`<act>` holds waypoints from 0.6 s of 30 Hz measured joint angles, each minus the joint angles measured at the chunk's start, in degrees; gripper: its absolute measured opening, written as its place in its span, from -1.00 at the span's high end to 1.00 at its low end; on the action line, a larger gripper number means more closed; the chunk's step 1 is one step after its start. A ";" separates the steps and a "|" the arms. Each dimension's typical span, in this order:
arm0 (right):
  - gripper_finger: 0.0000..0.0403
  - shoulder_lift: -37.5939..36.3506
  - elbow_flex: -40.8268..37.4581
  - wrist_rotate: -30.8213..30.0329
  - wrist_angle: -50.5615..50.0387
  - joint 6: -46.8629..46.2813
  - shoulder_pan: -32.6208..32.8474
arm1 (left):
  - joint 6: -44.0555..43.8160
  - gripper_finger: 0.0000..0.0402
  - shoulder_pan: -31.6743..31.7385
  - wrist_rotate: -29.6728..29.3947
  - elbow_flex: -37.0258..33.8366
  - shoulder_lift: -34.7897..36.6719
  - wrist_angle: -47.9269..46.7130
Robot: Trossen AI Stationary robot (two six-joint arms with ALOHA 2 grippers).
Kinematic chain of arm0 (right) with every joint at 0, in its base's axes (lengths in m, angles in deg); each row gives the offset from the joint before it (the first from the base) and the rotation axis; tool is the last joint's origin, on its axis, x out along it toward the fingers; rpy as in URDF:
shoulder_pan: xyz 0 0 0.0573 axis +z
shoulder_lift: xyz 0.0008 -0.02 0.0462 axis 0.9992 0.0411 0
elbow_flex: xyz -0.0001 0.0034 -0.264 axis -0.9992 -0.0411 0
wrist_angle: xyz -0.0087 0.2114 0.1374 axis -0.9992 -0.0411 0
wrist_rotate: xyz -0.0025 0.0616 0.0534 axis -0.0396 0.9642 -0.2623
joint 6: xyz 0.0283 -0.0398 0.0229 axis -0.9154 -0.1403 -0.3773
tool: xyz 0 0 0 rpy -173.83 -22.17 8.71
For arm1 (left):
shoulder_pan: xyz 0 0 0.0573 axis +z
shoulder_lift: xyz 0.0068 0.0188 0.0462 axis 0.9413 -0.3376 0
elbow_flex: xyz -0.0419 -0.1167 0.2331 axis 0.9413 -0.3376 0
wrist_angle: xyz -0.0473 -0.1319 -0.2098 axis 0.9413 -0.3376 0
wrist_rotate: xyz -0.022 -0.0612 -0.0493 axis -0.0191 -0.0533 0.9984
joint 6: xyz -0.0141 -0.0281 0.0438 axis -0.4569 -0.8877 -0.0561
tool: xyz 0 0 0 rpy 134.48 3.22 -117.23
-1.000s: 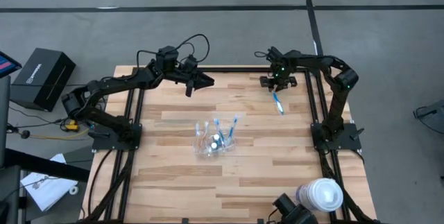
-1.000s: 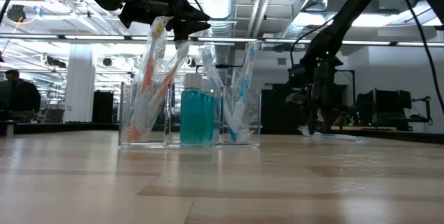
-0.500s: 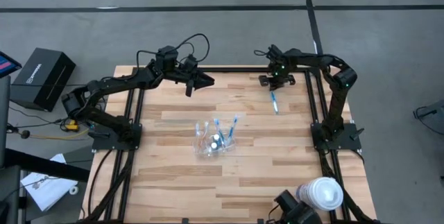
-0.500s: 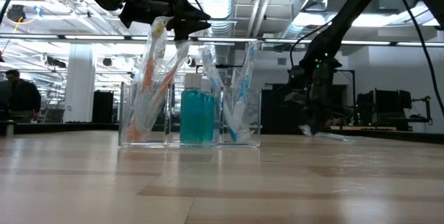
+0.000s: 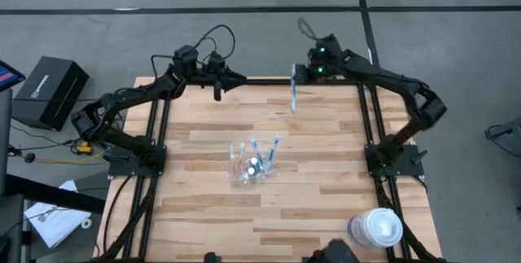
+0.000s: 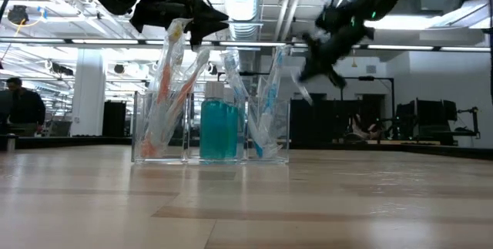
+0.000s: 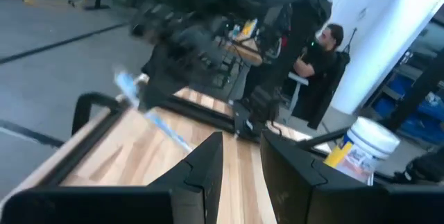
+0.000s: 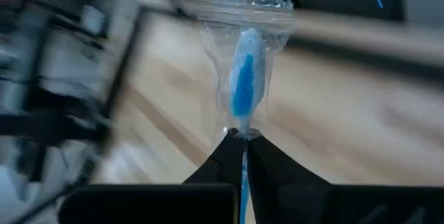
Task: Pick & Place toothbrushing station
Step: Put the blue toothbrush into the transparent organizer
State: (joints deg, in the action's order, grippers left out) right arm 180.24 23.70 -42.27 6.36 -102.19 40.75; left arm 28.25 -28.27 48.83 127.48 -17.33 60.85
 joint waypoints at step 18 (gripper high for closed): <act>1.00 -19.41 0.11 -51.12 21.20 5.45 46.96 | -3.65 0.54 1.94 8.16 0.00 10.98 1.77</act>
State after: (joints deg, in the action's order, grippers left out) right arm 160.83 23.81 -93.39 27.56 -96.74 87.70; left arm 24.60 -26.33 56.98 127.48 -6.35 62.63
